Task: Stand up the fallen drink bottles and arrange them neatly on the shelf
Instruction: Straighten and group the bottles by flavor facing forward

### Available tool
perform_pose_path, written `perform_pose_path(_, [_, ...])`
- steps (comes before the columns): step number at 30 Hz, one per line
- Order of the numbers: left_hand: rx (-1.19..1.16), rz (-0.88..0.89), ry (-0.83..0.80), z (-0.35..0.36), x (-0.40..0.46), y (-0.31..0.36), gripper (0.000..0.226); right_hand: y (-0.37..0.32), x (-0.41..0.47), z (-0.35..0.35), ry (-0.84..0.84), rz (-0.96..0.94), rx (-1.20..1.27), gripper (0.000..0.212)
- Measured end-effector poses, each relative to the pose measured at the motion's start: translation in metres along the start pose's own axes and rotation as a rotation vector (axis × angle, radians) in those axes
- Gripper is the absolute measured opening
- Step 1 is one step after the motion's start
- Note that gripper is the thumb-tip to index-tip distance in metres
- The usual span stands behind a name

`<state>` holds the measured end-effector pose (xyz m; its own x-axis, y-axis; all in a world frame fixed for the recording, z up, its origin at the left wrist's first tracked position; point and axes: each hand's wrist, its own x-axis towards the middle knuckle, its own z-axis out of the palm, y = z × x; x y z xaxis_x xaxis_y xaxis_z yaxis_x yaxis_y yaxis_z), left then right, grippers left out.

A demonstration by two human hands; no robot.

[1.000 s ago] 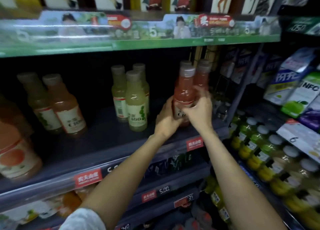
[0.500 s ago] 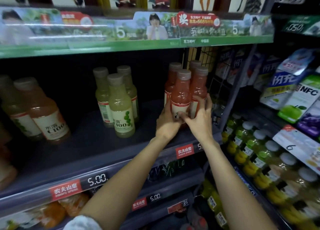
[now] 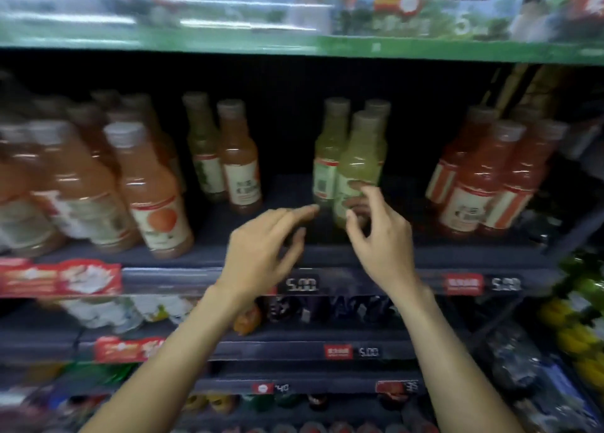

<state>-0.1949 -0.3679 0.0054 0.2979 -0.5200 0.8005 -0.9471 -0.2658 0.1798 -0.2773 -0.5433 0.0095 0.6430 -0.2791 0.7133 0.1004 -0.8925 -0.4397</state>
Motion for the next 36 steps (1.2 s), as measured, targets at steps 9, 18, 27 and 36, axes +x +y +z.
perform_pose_path(9, [0.214, -0.482, 0.294, -0.091, -0.066, -0.095, 0.066, -0.065, 0.061, 0.149, -0.122, 0.133, 0.328, 0.07])
perform_pose_path(18, [0.065, -0.616, 0.191, -0.082, -0.064, -0.116, 0.083, -0.082, 0.083, 0.177, -0.1, 0.273, 0.565, 0.085])
perform_pose_path(27, [0.036, -0.535, 0.101, -0.04, -0.03, -0.113, 0.084, -0.084, 0.051, 0.152, -0.065, 0.263, 0.487, 0.055])
perform_pose_path(36, [-0.07, -0.434, 0.088, -0.043, -0.025, -0.129, 0.062, -0.083, 0.06, 0.162, -0.095, 0.268, 0.195, 0.066])
